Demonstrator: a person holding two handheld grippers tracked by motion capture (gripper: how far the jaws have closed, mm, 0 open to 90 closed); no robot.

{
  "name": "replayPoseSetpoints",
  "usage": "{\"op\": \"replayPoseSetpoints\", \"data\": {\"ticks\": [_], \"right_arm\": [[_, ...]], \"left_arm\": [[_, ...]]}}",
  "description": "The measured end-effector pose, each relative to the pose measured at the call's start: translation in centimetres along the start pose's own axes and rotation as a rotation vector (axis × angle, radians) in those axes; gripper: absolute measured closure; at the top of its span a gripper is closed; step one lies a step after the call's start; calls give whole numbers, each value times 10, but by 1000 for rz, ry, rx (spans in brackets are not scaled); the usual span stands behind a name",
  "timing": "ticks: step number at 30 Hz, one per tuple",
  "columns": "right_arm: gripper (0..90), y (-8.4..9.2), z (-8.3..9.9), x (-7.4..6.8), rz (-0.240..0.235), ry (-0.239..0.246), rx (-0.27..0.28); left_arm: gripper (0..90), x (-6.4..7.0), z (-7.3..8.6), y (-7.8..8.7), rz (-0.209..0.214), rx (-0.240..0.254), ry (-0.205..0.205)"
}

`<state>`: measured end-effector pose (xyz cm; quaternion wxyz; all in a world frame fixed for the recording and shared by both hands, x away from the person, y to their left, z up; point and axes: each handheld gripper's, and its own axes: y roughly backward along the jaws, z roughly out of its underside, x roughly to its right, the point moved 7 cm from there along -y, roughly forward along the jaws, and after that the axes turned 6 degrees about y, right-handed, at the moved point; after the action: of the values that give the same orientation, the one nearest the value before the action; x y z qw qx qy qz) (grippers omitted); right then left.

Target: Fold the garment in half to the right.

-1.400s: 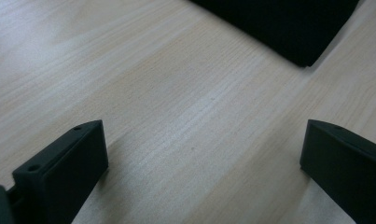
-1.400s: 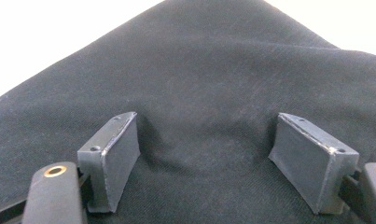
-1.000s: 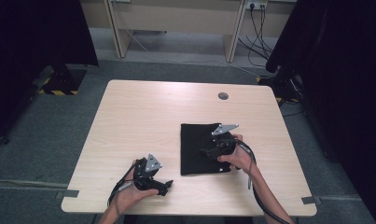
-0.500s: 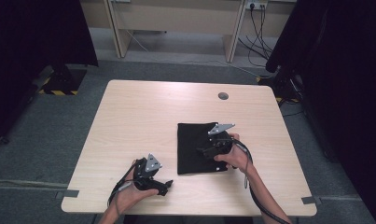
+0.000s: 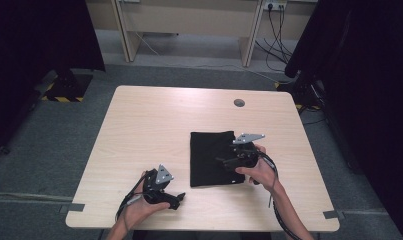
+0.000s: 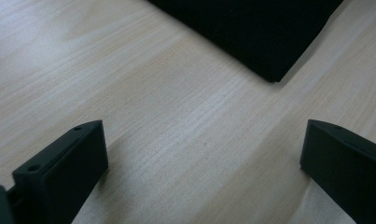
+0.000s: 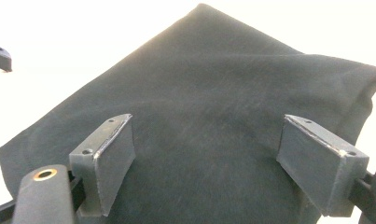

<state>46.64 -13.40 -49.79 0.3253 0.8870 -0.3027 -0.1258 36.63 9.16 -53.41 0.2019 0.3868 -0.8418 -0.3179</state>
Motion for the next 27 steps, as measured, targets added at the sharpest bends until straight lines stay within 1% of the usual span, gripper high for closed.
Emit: {"op": "replayPoseSetpoints", "data": {"ticks": [3, 8, 10, 13, 18, 27], "right_arm": [[194, 6, 2, -2, 0, -8, 13], [195, 12, 6, -6, 2, -15, 17], [196, 13, 7, -7, 2, -7, 11], [197, 16, 7, -9, 0, -8, 19], [198, 20, 8, -10, 3, -11, 26], [200, 24, 18, -10, 7, -17, 18]], "left_arm": [[0, 0, 0, 0, -1, 1, 3], [0, -1, 0, 0, -4, 2, 6], [0, -1, 0, 0, -5, 2, 5], [0, -1, 0, 0, -5, 1, 6], [0, -1, 0, 0, -5, 1, 6], [0, -1, 0, 0, -6, 1, 6]]}}
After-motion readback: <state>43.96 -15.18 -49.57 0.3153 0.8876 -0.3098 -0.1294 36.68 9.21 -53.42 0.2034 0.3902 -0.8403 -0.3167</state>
